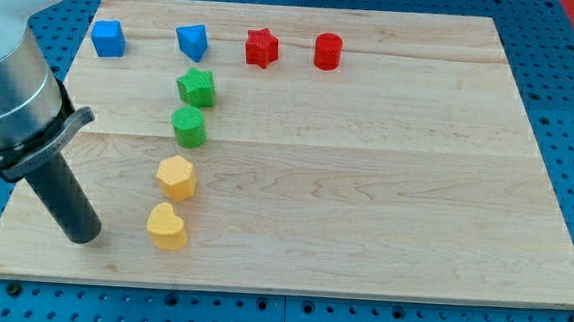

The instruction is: Push the yellow heart into the yellow hexagon

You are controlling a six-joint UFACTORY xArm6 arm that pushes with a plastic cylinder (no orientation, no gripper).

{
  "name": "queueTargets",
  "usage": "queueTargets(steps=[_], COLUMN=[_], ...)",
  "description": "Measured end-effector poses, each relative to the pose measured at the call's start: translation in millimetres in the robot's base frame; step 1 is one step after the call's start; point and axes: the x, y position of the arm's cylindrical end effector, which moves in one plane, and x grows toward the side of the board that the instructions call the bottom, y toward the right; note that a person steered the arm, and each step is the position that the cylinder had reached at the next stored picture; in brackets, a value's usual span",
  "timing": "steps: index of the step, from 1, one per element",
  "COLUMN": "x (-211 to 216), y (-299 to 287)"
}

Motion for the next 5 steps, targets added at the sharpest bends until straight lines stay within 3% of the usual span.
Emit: queueTargets(steps=[2,5], x=[46.4,-8.3], y=[19.7,128.3])
